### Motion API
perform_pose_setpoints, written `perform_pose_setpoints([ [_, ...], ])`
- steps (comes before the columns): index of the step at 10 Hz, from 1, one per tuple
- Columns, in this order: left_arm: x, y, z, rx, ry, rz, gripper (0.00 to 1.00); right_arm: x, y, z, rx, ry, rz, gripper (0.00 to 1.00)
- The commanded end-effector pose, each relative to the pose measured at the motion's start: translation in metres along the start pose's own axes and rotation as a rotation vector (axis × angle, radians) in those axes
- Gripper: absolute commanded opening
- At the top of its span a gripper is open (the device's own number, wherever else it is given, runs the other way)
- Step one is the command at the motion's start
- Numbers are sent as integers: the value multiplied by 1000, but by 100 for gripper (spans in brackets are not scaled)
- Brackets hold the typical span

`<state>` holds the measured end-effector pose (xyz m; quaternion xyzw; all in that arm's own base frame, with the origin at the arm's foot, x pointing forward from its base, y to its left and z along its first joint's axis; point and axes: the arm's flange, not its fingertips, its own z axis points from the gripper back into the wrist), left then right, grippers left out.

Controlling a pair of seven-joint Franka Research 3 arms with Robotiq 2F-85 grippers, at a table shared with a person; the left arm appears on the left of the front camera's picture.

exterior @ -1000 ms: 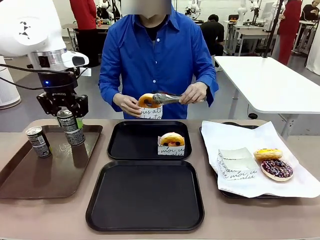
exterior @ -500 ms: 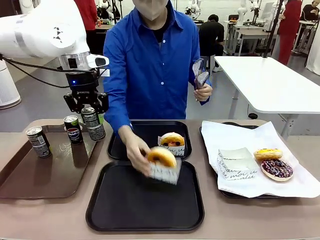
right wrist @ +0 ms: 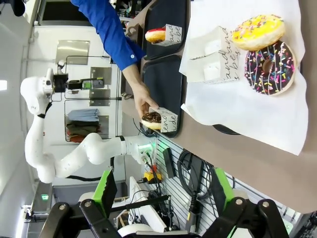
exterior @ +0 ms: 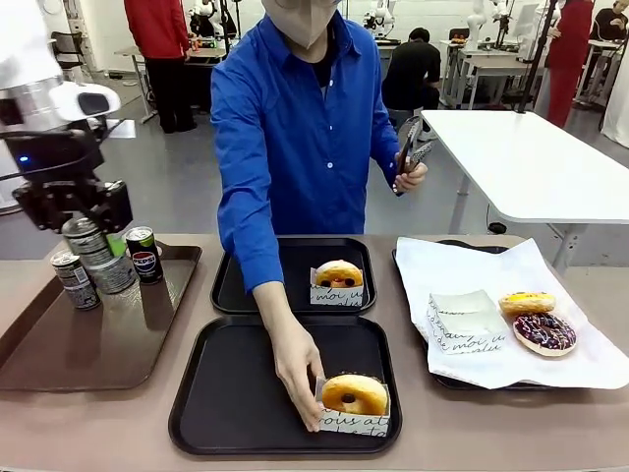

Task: Set up donuts and drinks on trays.
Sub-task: Pick up one Pepsi coke and place it on the Flat Tray.

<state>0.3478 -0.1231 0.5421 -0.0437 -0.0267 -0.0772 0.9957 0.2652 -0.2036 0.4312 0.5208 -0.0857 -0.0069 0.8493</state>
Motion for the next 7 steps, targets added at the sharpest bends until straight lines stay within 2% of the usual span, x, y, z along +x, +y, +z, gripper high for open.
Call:
perform_pose_setpoints([
  [1, 13, 0, -7, -1, 4, -9, 58, 1, 0, 0, 16, -2, 13, 100],
  [5, 31, -4, -8, 15, 18, -7, 58, 1, 0, 0, 16, -2, 13, 100],
  [7, 89, -27, -12, -4, 21, 0, 58, 1, 0, 0, 16, -2, 13, 100],
])
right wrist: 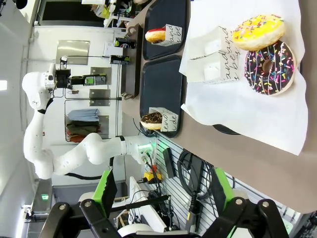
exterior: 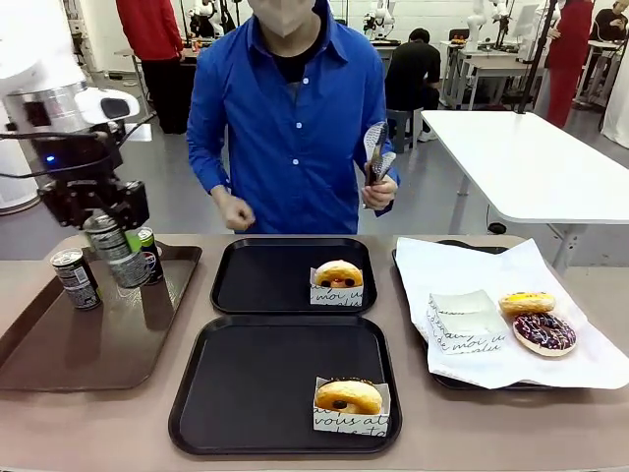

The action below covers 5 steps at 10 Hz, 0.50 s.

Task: Set up donuts and drinks on trays.
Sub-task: Pick up one Pepsi coke and place it on the Flat Tray.

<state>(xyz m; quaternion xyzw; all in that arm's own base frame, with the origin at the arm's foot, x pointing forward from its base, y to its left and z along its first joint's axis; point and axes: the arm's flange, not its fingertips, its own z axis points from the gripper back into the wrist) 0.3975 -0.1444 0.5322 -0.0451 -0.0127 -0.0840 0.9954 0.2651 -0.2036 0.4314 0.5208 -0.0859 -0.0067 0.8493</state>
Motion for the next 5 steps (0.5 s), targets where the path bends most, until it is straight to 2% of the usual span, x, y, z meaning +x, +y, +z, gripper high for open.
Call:
perform_pose_setpoints([
  [1, 70, -27, -6, 27, 4, 16, 58, 1, 0, 0, 16, -2, 13, 100],
  [3, 119, -43, -24, 19, 19, 33, 58, 1, 0, 0, 16, -2, 13, 100],
  [5, 147, -56, -56, 30, 31, 45, 58, 1, 0, 0, 16, -2, 13, 100],
])
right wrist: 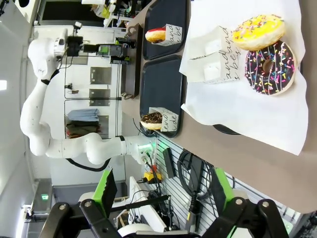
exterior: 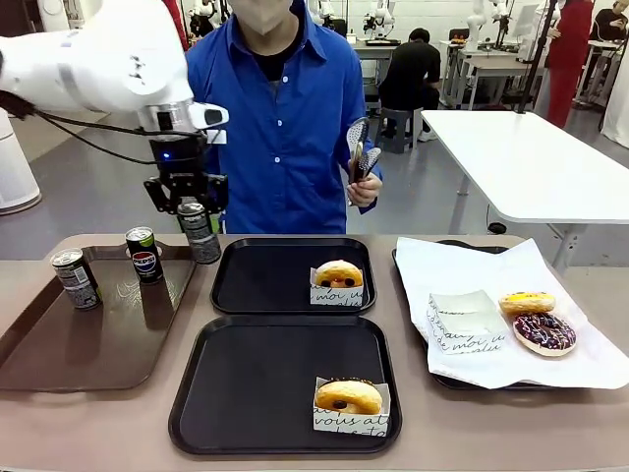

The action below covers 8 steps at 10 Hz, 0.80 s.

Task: Set up donuts and drinks on trays.
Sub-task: Pick up one Pepsi coke and place it on the Flat Tray.

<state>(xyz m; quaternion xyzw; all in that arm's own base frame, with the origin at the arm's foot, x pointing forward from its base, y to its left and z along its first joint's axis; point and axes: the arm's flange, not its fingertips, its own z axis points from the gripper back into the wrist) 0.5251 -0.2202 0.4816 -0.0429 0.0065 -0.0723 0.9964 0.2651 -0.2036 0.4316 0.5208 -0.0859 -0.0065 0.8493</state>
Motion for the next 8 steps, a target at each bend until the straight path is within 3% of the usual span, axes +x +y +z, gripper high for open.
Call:
perform_pose_setpoints([
  [1, 19, -12, -15, 63, -14, 37, 58, 1, 0, 0, 16, -2, 13, 100],
  [4, 34, -16, -70, 116, -33, 32, 58, 1, 0, 0, 16, -2, 13, 100],
  [8, 40, -31, -97, 120, -40, 7, 58, 1, 0, 0, 16, -2, 13, 100],
])
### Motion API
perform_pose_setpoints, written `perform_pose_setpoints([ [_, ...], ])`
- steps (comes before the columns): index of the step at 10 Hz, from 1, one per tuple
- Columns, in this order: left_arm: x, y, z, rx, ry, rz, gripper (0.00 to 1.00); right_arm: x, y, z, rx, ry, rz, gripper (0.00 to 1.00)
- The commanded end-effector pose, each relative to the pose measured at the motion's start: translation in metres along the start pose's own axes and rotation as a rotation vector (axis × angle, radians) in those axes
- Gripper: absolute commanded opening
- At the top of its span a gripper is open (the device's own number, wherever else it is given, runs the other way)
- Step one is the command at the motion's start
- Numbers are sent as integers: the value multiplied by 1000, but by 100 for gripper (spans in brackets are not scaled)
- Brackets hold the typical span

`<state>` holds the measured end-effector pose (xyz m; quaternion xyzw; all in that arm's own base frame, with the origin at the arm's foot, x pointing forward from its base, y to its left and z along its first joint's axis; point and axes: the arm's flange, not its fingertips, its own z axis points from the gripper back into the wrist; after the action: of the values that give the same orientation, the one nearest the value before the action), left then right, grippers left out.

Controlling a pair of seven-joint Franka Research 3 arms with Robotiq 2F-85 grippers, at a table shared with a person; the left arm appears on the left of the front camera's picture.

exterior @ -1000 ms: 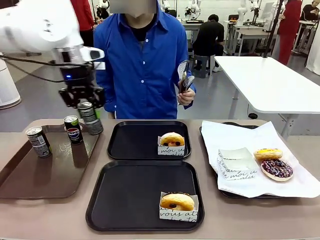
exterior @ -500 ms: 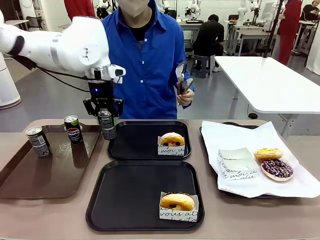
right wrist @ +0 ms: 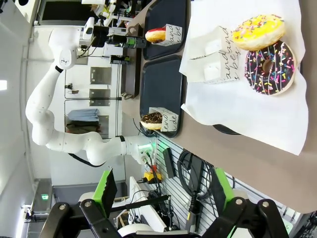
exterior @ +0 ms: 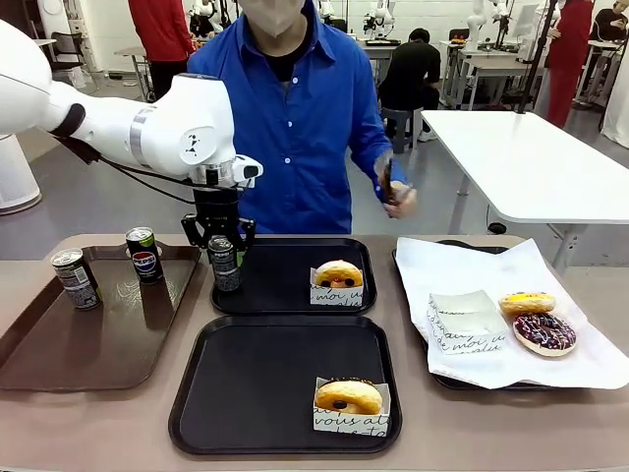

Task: Set up donuts and drinks on trays.
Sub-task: Pick up one Pepsi coke and place it on the Flat Tray.

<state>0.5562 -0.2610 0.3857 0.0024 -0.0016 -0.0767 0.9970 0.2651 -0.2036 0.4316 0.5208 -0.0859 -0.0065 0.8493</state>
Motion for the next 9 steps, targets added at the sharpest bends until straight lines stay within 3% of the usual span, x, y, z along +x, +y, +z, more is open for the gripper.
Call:
perform_pose_setpoints([
  [1, 4, -7, -1, 30, -28, 11, 58, 1, 0, 0, 16, -2, 13, 100],
  [3, 2, -14, -5, 19, -24, -9, 58, 1, 0, 0, 16, -2, 13, 100],
  [4, 2, -14, -6, 14, -18, -11, 91, 1, 0, 0, 16, -2, 13, 100],
  [5, 3, -14, -5, 10, -14, -12, 100, 1, 0, 0, 16, -2, 13, 100],
  [7, -3, -13, 6, 18, -5, -17, 100, 1, 0, 0, 16, -2, 13, 100],
  [8, -11, -13, 16, 28, -12, -22, 90, 1, 0, 0, 16, -2, 13, 100],
  [9, -21, -11, 30, 48, -13, -19, 99, 1, 0, 0, 16, -2, 13, 100],
])
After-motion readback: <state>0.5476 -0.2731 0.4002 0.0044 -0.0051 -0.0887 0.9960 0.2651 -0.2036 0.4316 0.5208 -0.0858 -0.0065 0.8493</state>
